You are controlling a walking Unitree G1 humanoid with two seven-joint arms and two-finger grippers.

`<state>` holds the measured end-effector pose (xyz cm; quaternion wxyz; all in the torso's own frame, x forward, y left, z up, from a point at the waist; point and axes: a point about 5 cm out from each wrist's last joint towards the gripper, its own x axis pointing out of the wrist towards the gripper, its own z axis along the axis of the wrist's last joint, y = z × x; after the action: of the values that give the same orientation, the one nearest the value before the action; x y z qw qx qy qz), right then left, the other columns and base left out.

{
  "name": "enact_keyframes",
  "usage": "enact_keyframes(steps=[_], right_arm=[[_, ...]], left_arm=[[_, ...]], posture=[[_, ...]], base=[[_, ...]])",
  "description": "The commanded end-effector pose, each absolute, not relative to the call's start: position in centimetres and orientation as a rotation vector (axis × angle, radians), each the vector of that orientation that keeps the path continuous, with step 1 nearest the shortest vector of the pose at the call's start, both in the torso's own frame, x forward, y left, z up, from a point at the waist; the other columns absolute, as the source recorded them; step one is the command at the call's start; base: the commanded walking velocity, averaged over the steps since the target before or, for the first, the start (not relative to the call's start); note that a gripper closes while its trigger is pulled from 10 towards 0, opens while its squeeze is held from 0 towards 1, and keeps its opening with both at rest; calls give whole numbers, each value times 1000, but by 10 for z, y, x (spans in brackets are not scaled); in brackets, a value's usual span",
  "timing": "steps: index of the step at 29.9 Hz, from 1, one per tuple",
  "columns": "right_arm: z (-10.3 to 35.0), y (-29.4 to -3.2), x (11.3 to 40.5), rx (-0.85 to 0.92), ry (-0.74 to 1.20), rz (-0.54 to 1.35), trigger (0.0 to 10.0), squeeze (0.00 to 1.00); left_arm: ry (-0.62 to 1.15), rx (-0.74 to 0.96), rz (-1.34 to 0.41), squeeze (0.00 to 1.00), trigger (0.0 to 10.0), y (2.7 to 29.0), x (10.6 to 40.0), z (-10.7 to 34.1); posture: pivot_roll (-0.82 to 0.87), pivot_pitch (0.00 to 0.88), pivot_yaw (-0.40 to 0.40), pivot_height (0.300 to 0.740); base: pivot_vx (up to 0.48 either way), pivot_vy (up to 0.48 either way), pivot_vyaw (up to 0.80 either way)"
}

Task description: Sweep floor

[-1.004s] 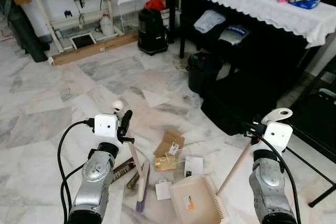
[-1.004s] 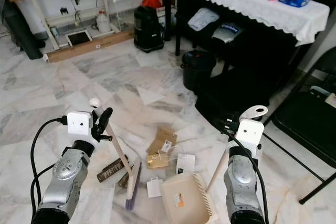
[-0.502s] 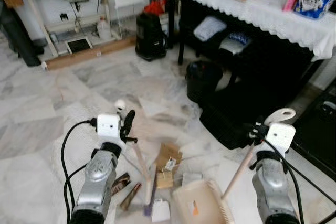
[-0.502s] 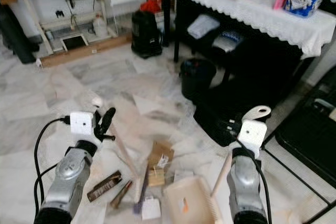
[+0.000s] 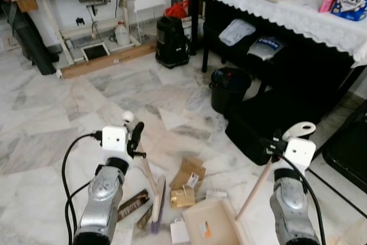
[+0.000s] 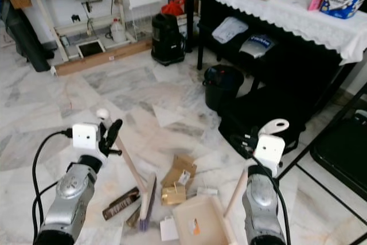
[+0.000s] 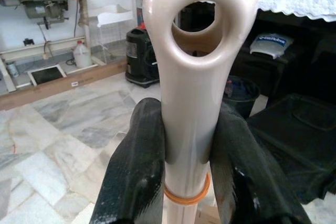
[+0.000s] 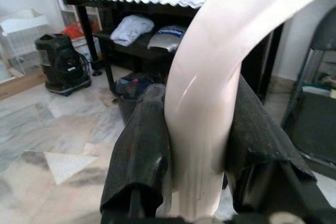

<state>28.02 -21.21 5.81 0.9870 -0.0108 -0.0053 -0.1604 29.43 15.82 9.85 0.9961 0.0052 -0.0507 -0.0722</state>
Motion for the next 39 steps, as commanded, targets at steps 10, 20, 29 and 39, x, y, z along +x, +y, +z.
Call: enact_keyframes(steps=[10, 20, 29, 39], right_arm=[[52, -216, 270, -78, 5, -356, 10000, 0], [38, -219, 263, -111, 60, -391, 10000, 0], [24, -217, 259, -131, 116, -396, 10000, 0], [25, -224, 261, -165, 107, -430, 10000, 0]], left_arm=[[-142, 25, -162, 0, 10000, 160, 293, 110], [-140, 26, -180, 0, 10000, 161, 291, 111], [-119, 27, -241, 0, 10000, 160, 288, 112], [-83, 21, -266, 0, 10000, 161, 283, 108]], posture=[[-5, 0, 23, 740], [6, 0, 28, 740], [10, 0, 38, 740], [13, 0, 40, 740]], base=[[0, 0, 0], [0, 0, 0], [0, 0, 0], [0, 0, 0]])
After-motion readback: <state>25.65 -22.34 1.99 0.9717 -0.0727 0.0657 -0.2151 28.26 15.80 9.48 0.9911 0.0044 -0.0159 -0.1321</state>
